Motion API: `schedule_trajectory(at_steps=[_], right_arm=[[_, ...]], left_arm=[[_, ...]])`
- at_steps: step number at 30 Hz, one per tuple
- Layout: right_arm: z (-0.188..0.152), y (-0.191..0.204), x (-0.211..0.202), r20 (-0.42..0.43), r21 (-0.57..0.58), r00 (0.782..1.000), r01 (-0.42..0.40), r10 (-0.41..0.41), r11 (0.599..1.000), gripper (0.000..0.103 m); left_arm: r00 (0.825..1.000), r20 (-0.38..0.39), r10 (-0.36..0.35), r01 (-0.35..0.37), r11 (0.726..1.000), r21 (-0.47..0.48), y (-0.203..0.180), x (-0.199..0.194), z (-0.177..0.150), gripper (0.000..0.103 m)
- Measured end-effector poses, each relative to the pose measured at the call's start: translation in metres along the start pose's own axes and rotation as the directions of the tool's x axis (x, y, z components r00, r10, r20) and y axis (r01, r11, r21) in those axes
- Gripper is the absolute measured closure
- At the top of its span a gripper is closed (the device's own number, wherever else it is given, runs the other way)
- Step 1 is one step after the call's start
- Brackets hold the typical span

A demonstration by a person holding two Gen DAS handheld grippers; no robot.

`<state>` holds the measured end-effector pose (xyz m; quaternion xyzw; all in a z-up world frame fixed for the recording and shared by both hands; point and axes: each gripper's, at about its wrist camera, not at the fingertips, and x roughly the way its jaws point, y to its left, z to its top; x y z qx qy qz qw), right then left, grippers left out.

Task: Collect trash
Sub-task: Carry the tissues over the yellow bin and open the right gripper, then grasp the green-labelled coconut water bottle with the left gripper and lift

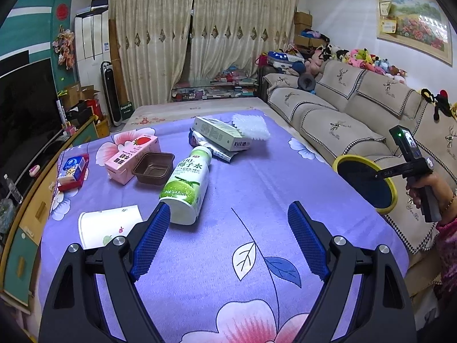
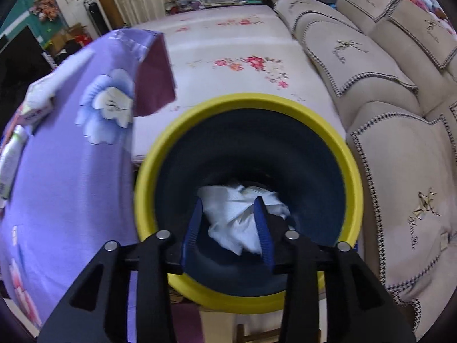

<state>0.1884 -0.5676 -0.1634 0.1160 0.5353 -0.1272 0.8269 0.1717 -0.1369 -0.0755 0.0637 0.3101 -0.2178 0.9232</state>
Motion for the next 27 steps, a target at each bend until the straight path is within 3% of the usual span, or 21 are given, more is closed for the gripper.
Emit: schedule_trajectory(at_steps=[6, 12, 18, 27], right_arm=[[-0.004, 0.004, -0.015, 0.064, -0.019, 0.998, 0.01, -0.008, 1.0, 0.057], [-0.001, 0.025, -0.035, 0.117, -0.059, 0.993, -0.026, 0.033, 0.998, 0.056], [-0.002, 0.04, -0.047, 0.141, -0.098, 0.988, -0.047, 0.061, 0.994, 0.056], [0.0, 0.051, -0.05, 0.14, -0.126, 0.987, -0.062, 0.079, 0.99, 0.056]], left_arm=[[0.999, -0.038, 0.002, -0.002, 1.0, 0.001, 0.006, 0.021, 0.002, 0.02], [0.995, -0.093, 0.026, -0.027, 1.0, -0.003, 0.021, 0.057, 0.013, 0.02], [0.986, -0.158, 0.043, -0.047, 0.999, -0.021, 0.044, 0.101, 0.029, 0.02], [0.967, -0.249, 0.053, -0.063, 0.998, -0.03, 0.058, 0.143, 0.026, 0.028]])
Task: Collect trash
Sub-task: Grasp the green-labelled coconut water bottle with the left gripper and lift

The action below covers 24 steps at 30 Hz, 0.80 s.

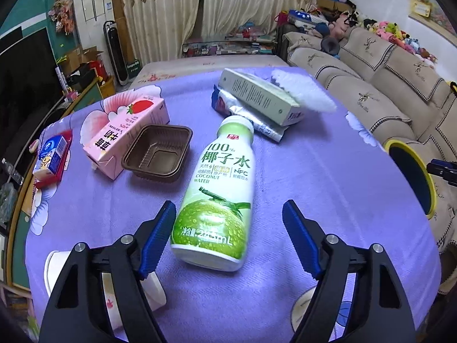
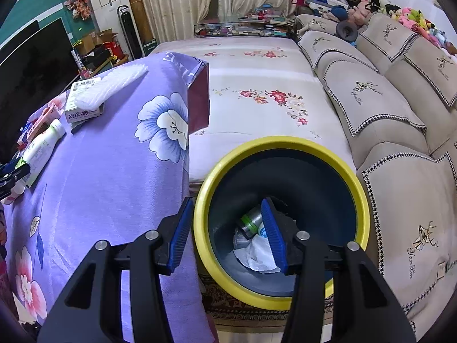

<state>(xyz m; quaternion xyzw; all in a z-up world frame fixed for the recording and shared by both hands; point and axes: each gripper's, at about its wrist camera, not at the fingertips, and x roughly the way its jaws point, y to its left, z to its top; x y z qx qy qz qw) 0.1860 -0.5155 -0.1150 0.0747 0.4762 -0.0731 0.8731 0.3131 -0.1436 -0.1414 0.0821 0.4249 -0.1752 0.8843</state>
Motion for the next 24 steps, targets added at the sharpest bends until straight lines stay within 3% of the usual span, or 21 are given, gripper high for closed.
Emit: schedule_trajectory(at_steps=[7, 13, 24], right_arm=[[-0.002, 0.004, 0.007, -0.012, -0.007, 1.0, -0.019, 0.019, 1.0, 0.056], [-0.005, 0.005, 0.007, -0.014, -0.007, 1.0, -0.027, 0.027, 1.0, 0.056], [-0.014, 0.005, -0.007, 0.015, -0.005, 0.999, -0.04, 0.04, 0.999, 0.056]], left_arm=[[0.999, -0.044, 0.012, -0.013, 1.0, -0.009, 0.004, 0.022, 0.002, 0.037], [0.999, -0.051, -0.006, 0.004, 0.999, -0.033, 0.008, 0.029, 0.003, 0.05], [0.998, 0.04, -0.041, 0.04, 0.999, 0.027, -0.017, -0.018, 0.003, 0.052]])
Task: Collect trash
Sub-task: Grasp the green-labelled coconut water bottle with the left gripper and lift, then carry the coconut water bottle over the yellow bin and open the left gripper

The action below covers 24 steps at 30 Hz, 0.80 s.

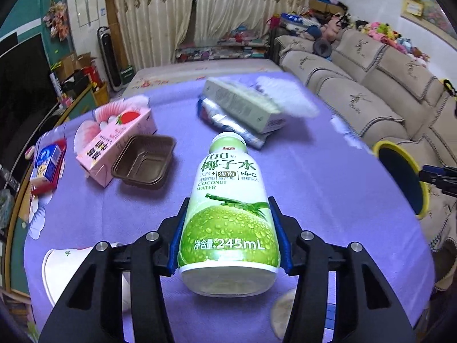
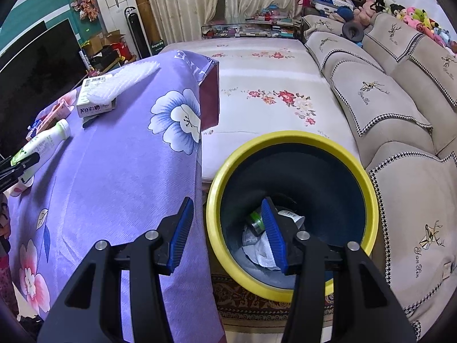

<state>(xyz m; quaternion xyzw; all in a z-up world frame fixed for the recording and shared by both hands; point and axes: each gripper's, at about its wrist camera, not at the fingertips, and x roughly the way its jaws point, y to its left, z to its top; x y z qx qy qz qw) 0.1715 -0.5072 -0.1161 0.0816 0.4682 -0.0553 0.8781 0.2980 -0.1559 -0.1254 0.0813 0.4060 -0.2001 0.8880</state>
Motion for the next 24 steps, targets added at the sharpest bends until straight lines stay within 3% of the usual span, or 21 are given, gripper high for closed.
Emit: schedule_trajectory(at_steps=[7, 13, 18, 24], right_arm=[[-0.008, -0.004, -0.017, 0.034, 0.01, 0.999, -0.006, 0.006, 1.0, 0.056], [-0.017, -0.019, -0.036, 0.076, 0.036, 0.997, 0.012, -0.015, 0.999, 0.056], [-0.029, -0.043, -0.055, 0.106, 0.077, 0.994, 0.027, -0.035, 0.997, 0.056], [-0.048, -0.078, -0.074, 0.122, 0.146, 0.99, 0.058, -0.076, 0.988, 0.056]], left_arm=[[0.995, 0.088, -0.056, 0.05, 0.997, 0.065, -0.037, -0.049, 0.003, 0.052], [0.98, 0.127, -0.156, 0.136, 0.979, 0.151, -0.087, -0.08, 0.01, 0.052], [0.96, 0.082, -0.267, 0.243, 0.942, 0.231, -0.142, -0.073, 0.019, 0.052], [0.93, -0.016, -0.366, 0.351, 0.876, 0.331, -0.227, -0.04, 0.032, 0.052]])
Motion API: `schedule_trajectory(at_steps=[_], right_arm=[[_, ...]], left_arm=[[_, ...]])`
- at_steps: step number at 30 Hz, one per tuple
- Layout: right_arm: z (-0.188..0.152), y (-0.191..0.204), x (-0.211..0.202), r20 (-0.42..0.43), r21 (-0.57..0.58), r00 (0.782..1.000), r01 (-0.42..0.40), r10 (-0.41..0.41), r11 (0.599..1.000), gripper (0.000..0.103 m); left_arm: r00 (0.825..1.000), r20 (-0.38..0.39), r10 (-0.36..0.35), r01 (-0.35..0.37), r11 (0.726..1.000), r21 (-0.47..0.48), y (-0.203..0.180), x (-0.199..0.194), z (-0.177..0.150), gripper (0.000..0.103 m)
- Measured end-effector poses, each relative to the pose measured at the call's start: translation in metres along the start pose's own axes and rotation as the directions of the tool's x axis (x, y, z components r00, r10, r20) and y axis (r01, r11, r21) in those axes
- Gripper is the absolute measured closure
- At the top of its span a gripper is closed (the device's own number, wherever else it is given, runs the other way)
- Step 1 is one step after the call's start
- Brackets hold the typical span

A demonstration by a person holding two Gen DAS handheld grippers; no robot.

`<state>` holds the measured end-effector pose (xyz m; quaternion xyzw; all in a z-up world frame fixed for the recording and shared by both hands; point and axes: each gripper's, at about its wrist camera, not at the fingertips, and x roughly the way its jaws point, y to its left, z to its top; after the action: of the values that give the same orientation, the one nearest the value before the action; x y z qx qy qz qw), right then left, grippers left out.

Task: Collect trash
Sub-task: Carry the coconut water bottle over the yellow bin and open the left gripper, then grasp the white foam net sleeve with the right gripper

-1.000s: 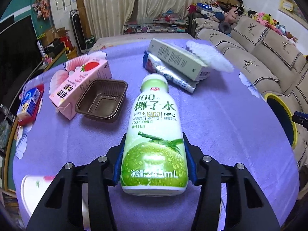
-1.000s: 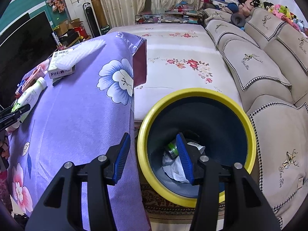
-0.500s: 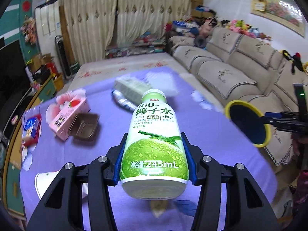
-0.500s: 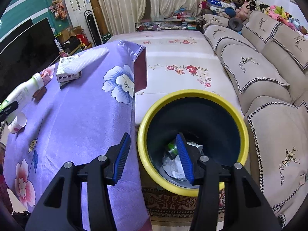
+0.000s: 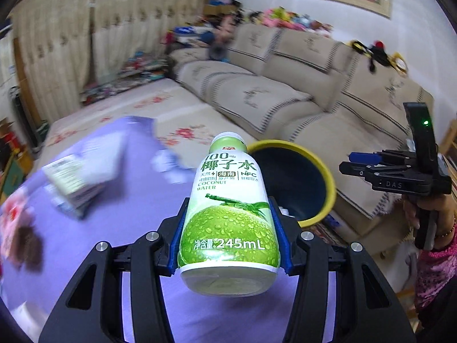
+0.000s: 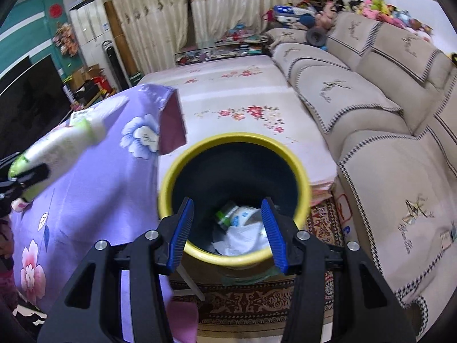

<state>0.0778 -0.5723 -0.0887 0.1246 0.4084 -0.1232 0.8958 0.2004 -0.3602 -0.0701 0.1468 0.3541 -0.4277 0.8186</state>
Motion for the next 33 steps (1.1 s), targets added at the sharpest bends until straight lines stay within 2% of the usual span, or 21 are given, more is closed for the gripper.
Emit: schedule_trajectory(at_steps=[6, 12, 14, 16, 17, 22, 26, 28, 30, 33], right_arm=[[-0.013, -0.037, -0.009, 0.0, 0.065, 0.999, 0.039, -0.039, 0.997, 0.056], [-0.023, -0.059, -0.012, -0.003, 0.105, 0.999, 0.052, -0.052, 0.993, 0.056], [-0.027, -0.063, -0.012, -0.006, 0.117, 0.999, 0.055, -0.054, 0.992, 0.053], [-0.028, -0.066, -0.012, -0.008, 0.125, 0.999, 0.054, -0.053, 0.991, 0.052], [-0.029, -0.067, -0.012, -0.009, 0.128, 0.999, 0.052, -0.052, 0.99, 0.052], [-0.029, -0.06, -0.005, -0.014, 0.121, 0.999, 0.033, -0.031, 0.992, 0.052], [-0.027, -0.045, 0.003, -0.022, 0.099, 1.0, 0.003, -0.001, 0.995, 0.052], [-0.024, -0.035, 0.008, -0.024, 0.087, 1.0, -0.015, 0.017, 0.996, 0.052], [-0.02, -0.021, 0.013, -0.025, 0.071, 0.999, -0.038, 0.039, 0.997, 0.052], [-0.007, 0.009, 0.024, -0.027, 0.027, 0.996, -0.083, 0.083, 0.996, 0.052]], left_arm=[[0.996, -0.073, -0.059, 0.064, 0.996, 0.069, -0.052, 0.069, 0.025, 0.052], [0.988, -0.14, -0.069, 0.081, 0.994, 0.08, -0.074, 0.135, 0.042, 0.052], [0.988, -0.14, -0.06, 0.071, 0.994, 0.078, -0.077, 0.15, 0.045, 0.052], [0.992, -0.121, -0.037, 0.046, 0.996, 0.073, -0.077, 0.157, 0.049, 0.044], [0.993, -0.111, -0.03, 0.038, 0.997, 0.064, -0.075, 0.156, 0.05, 0.038], [0.999, -0.029, -0.029, 0.029, 0.999, 0.033, -0.057, 0.115, 0.049, 0.037], [0.998, 0.067, -0.013, 0.015, 0.999, -0.032, -0.019, 0.048, 0.029, 0.027], [0.994, 0.105, 0.013, -0.006, 0.998, -0.064, 0.0, 0.018, 0.018, 0.026], [0.988, 0.146, 0.047, -0.032, 0.994, -0.105, 0.02, -0.013, 0.002, 0.02], [0.971, 0.189, 0.146, -0.114, 0.978, -0.172, 0.053, -0.058, -0.029, 0.018]])
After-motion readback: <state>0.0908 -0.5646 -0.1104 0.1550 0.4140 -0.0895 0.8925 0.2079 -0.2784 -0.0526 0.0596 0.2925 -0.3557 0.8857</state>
